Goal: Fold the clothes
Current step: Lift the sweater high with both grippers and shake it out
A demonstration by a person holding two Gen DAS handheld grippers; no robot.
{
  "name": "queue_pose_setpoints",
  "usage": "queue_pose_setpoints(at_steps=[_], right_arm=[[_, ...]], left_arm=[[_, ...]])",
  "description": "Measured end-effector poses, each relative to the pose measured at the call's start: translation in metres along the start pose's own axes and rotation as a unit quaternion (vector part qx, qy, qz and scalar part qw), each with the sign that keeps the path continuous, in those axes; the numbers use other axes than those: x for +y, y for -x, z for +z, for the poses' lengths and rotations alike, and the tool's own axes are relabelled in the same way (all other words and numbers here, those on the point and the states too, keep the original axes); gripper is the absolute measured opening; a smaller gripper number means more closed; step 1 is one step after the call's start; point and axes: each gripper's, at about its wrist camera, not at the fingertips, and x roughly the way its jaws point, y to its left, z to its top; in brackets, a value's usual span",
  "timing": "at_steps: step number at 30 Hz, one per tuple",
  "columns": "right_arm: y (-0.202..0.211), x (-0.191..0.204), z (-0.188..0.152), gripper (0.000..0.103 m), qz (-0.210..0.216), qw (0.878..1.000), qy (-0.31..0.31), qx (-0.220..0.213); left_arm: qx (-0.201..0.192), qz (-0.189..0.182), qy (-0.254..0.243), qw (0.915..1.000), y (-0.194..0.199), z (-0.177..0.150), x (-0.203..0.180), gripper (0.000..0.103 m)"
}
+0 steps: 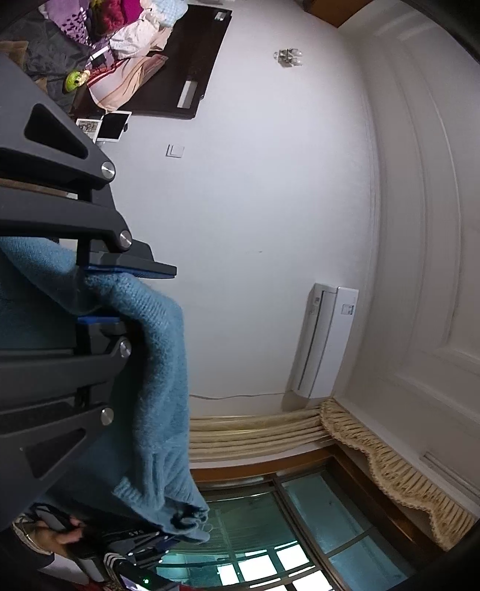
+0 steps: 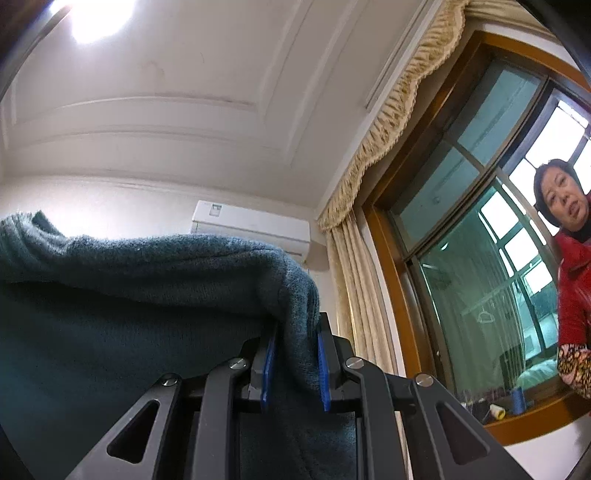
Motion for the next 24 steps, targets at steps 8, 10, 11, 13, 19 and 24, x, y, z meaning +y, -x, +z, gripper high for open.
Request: queue_pose_setpoints(at_steps=[8, 10, 11, 13, 19, 24], right_arm=[[-0.035, 0.009, -0.030, 0.019, -0.013, 0.999, 0.029, 0.044], [-0.057, 0.023, -0.051, 0.019, -0.016, 0.996, 0.053, 0.072], [-0.070, 0.031, -0.064, 0.019, -0.019, 0.994, 0.063, 0.091], [-0.097, 0.047, -0.097, 0.019, -0.004, 0.988, 0.071, 0.140], [-0.171, 0.094, -0.211, 0.019, 0.027, 0.953, 0.105, 0.283], [-0.204, 0.135, -0.324, 0.019, 0.053, 0.905, 0.150, 0.395]], left_arm=[[0.072, 0.007, -0.006, 0.9973, -0.057, -0.031, -0.006, 0.019], [0.106, 0.021, -0.009, 0.9941, -0.087, -0.048, -0.003, 0.019], [0.124, 0.027, -0.010, 0.9919, -0.103, -0.057, -0.001, 0.019], [0.164, 0.039, -0.006, 0.9857, -0.138, -0.078, 0.008, 0.019], [0.304, 0.084, -0.002, 0.9489, -0.258, -0.169, 0.028, 0.019], [0.433, 0.088, -0.006, 0.8972, -0.329, -0.263, 0.040, 0.019]])
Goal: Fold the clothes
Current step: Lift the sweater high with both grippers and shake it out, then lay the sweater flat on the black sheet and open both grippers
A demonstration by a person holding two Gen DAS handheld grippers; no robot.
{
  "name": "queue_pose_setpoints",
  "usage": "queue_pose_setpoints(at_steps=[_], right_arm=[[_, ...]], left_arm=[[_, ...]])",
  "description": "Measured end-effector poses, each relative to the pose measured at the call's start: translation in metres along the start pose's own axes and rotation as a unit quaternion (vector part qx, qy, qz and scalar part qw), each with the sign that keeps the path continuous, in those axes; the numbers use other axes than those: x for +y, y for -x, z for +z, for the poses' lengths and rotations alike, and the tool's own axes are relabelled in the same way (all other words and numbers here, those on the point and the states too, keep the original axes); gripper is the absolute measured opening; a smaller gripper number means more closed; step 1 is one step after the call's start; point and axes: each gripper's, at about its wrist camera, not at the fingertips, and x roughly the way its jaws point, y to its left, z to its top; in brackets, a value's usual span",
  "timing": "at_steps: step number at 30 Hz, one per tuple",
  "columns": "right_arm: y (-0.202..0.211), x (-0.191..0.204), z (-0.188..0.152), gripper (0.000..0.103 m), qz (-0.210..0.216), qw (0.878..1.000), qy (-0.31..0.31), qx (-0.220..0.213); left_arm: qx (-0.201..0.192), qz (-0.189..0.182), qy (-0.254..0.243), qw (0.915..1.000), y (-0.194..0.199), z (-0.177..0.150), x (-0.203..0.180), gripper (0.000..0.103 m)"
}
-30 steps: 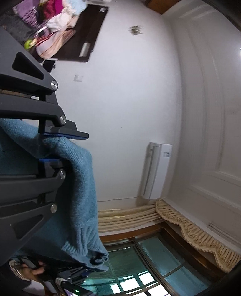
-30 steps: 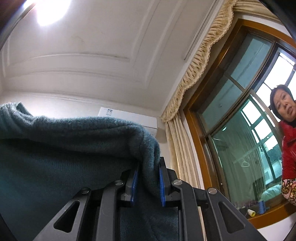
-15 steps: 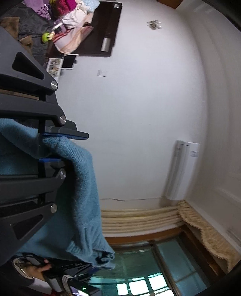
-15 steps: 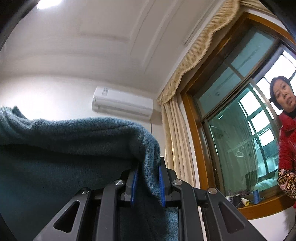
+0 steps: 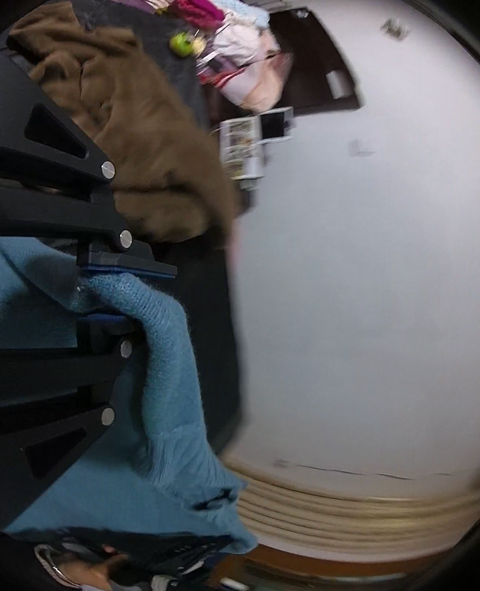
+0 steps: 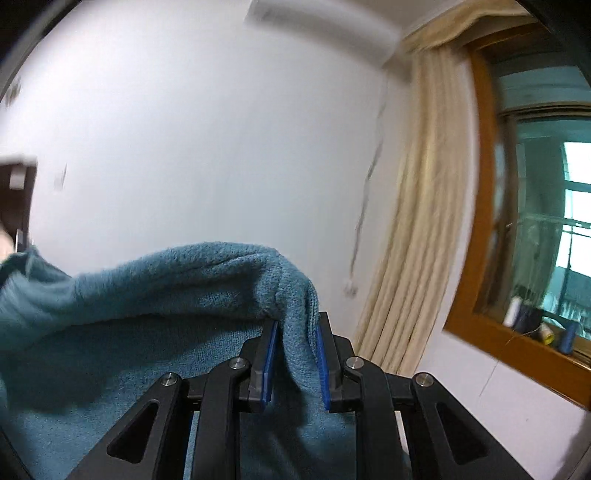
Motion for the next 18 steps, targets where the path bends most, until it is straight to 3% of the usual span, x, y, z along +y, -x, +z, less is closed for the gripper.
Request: queue_pose_setpoints(at_steps=[2, 4, 6, 8, 9, 10, 11, 15, 18], right_arm=[[-0.041, 0.017, -0.020, 0.019, 0.028, 0.997, 0.012, 0.070], [-0.077, 0.026, -0.041, 0.022, 0.063, 0.987, 0.015, 0.148], [-0.103, 0.029, -0.059, 0.025, 0.089, 0.975, 0.009, 0.204], [-0.119, 0.029, -0.074, 0.033, 0.103, 0.965, 0.000, 0.243], [-0.120, 0.028, -0.078, 0.048, 0.096, 0.965, -0.002, 0.243], [-0.118, 0.025, -0.078, 0.069, 0.089, 0.967, -0.005, 0.237], [-0.115, 0.022, -0.077, 0.074, 0.086, 0.969, -0.009, 0.230], [-0.094, 0.022, -0.060, 0.075, 0.106, 0.974, -0.003, 0.202], [-0.071, 0.034, -0.056, 0.075, 0.142, 0.970, 0.012, 0.195]], left_arm=[[0.066, -0.006, -0.003, 0.9978, -0.042, -0.009, 0.000, 0.023], [0.103, -0.008, 0.005, 0.9946, -0.065, -0.017, 0.006, 0.039], [0.122, -0.001, 0.024, 0.9922, -0.074, -0.024, 0.022, 0.045], [0.116, 0.003, 0.039, 0.9925, -0.067, -0.028, 0.040, 0.050], [0.112, 0.003, 0.045, 0.9927, -0.062, -0.030, 0.049, 0.056], [0.105, 0.001, 0.049, 0.9933, -0.053, -0.033, 0.057, 0.061], [0.098, -0.001, 0.053, 0.9937, -0.043, -0.036, 0.066, 0.064], [0.095, 0.004, 0.040, 0.9947, -0.009, -0.059, 0.098, 0.076], [0.116, -0.007, 0.037, 0.9926, 0.005, -0.084, 0.112, 0.077]])
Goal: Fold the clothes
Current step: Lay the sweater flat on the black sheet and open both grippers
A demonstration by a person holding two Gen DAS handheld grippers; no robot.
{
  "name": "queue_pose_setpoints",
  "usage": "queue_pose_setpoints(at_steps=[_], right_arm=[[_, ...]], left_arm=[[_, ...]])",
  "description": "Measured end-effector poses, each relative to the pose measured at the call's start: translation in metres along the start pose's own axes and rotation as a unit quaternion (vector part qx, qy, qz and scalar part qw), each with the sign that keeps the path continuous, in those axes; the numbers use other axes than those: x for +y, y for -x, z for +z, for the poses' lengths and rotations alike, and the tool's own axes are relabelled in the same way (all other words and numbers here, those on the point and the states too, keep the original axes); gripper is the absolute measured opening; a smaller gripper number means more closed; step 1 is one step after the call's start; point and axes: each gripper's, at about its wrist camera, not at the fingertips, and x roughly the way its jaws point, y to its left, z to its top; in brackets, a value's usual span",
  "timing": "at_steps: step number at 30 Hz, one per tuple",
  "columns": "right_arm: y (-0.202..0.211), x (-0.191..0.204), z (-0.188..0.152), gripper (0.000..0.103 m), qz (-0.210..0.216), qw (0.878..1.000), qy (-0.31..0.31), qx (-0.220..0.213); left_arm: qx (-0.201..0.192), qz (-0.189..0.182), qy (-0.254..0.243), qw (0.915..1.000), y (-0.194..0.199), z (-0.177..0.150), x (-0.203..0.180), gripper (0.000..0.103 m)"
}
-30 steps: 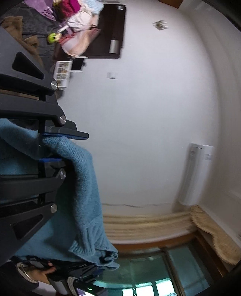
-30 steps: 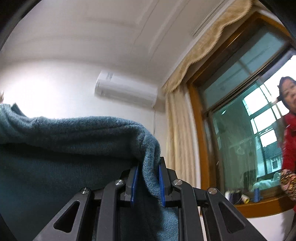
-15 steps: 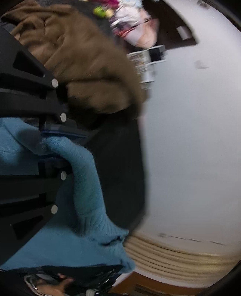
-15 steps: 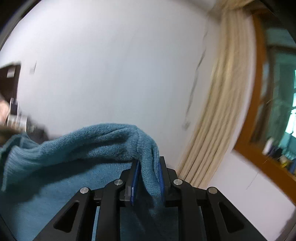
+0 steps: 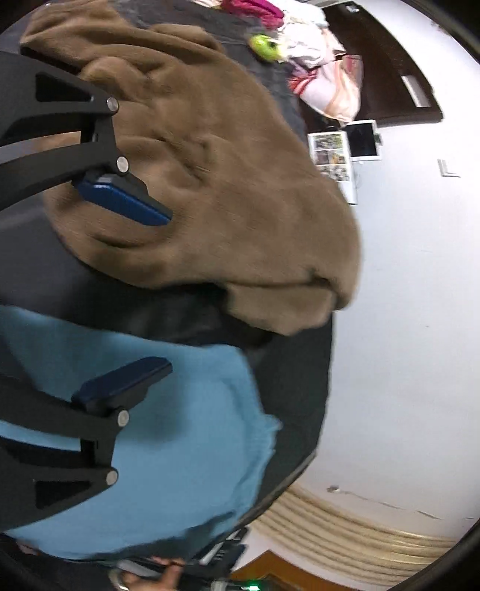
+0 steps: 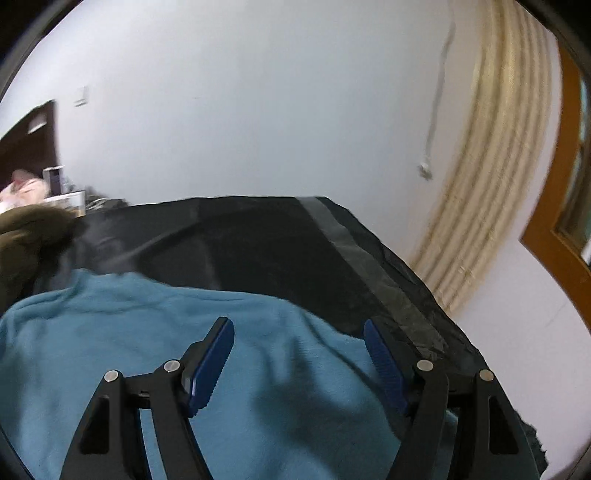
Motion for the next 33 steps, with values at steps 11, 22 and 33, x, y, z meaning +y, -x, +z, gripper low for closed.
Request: queue_pose_setpoints(at_steps=[11, 22, 33], right_arm=[[0.053, 0.083, -0.040, 0.075, 0.081, 0.995, 0.065, -0.004], [0.067, 0.102, -0.077, 0.075, 0.095, 0.993, 0.071, 0.014], [0.046, 0.086, -0.101, 0.075, 0.121, 0.987, 0.056, 0.093]], left_arm=[[0.048, -0.071, -0.057, 0.9947, 0.011, -0.084, -0.009, 0.078], [0.034, -0.047, 0.006, 0.9983, 0.014, -0.089, -0.005, 0.009], [-0.125, 0.157, -0.131, 0.9709, 0.121, -0.061, -0.017, 0.010]])
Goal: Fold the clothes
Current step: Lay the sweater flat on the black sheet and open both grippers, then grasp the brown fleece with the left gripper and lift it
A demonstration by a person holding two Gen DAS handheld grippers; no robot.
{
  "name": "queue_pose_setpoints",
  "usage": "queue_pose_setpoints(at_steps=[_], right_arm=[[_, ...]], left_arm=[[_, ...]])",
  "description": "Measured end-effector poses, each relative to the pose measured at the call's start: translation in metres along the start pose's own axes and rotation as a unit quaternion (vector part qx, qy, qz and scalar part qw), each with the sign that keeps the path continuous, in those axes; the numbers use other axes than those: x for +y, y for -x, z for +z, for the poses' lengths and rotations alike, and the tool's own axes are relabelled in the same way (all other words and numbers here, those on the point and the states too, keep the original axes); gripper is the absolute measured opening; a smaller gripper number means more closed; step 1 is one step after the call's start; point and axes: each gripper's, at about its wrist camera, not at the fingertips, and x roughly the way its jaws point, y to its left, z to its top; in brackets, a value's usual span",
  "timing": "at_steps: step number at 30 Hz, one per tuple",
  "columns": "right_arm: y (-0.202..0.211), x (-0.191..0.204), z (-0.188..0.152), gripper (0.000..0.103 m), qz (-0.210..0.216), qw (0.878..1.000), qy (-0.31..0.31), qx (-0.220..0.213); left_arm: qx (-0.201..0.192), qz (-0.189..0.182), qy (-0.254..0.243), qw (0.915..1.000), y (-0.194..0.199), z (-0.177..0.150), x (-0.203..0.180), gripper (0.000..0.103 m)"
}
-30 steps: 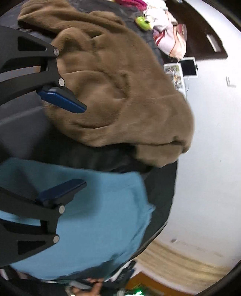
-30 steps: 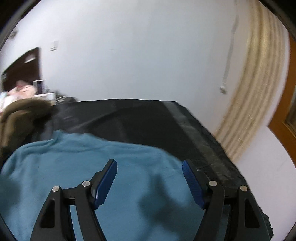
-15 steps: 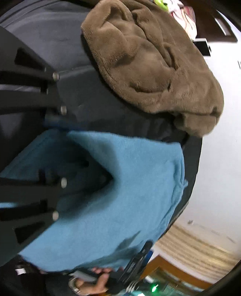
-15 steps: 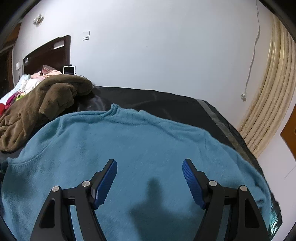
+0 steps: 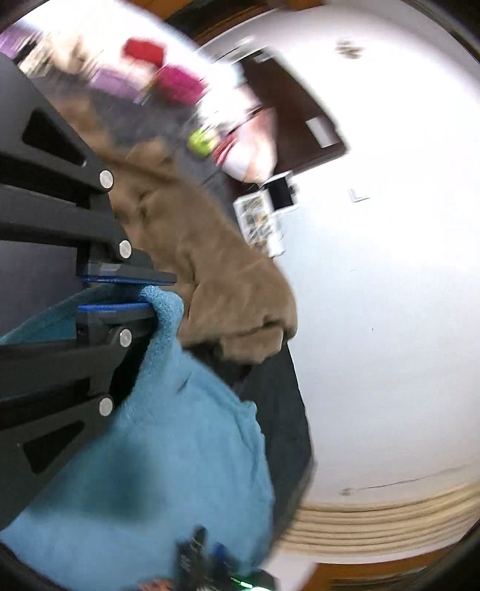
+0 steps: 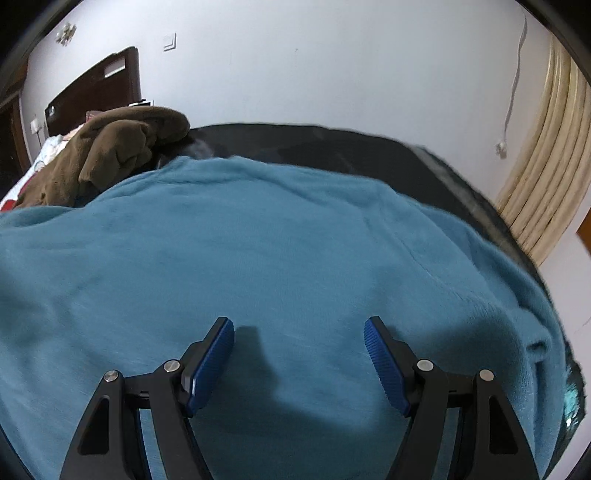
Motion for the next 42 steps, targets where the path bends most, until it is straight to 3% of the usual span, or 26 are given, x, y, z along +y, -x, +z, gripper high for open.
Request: queue_pose_setpoints(at_steps=[4, 7, 11, 13, 15, 20, 22, 27, 38, 40, 42], right_arm=[[-0.004, -0.012, -0.006, 0.075, 0.029, 0.999, -0.029, 0.020], [-0.005, -0.010, -0.007, 0.077, 0.019, 1.000, -0.006, 0.024], [-0.007, -0.017, -0.005, 0.083, 0.016, 0.999, -0.008, 0.028], [-0.007, -0.018, -0.004, 0.083, 0.014, 0.999, -0.009, 0.029], [-0.006, -0.018, -0.004, 0.084, 0.011, 1.000, -0.007, 0.028], [-0.006, -0.018, -0.004, 0.084, 0.012, 1.000, -0.009, 0.027], [-0.007, -0.019, -0.005, 0.084, 0.013, 0.999, -0.010, 0.027], [-0.010, -0.020, -0.002, 0.086, 0.014, 0.999, -0.011, 0.029], [-0.011, -0.024, -0.001, 0.088, 0.014, 0.999, -0.011, 0.028], [-0.011, -0.024, -0.001, 0.088, 0.014, 0.999, -0.012, 0.028], [-0.011, -0.024, -0.001, 0.088, 0.014, 0.999, -0.013, 0.028]], left_arm=[[0.028, 0.031, -0.053, 0.9977, -0.005, -0.010, 0.002, 0.013], [0.056, 0.034, -0.083, 0.9944, -0.017, -0.026, -0.005, 0.014], [0.065, -0.019, -0.047, 0.9966, -0.010, -0.038, 0.011, 0.019], [0.064, -0.038, -0.020, 0.9970, -0.006, -0.039, 0.024, 0.033], [0.062, -0.049, -0.003, 0.9968, -0.006, -0.037, 0.032, 0.039], [0.047, -0.062, -0.024, 0.9967, -0.002, -0.024, 0.029, 0.041], [0.047, -0.071, -0.044, 0.9954, 0.002, -0.024, 0.031, 0.050], [0.063, -0.050, -0.071, 0.9942, 0.007, -0.035, 0.050, 0.064], [0.060, -0.048, -0.093, 0.9927, 0.014, -0.039, 0.081, 0.066], [0.053, -0.026, -0.086, 0.9946, 0.018, -0.037, 0.094, 0.066], [0.060, 0.010, -0.047, 0.9971, 0.019, -0.036, 0.122, 0.066]])
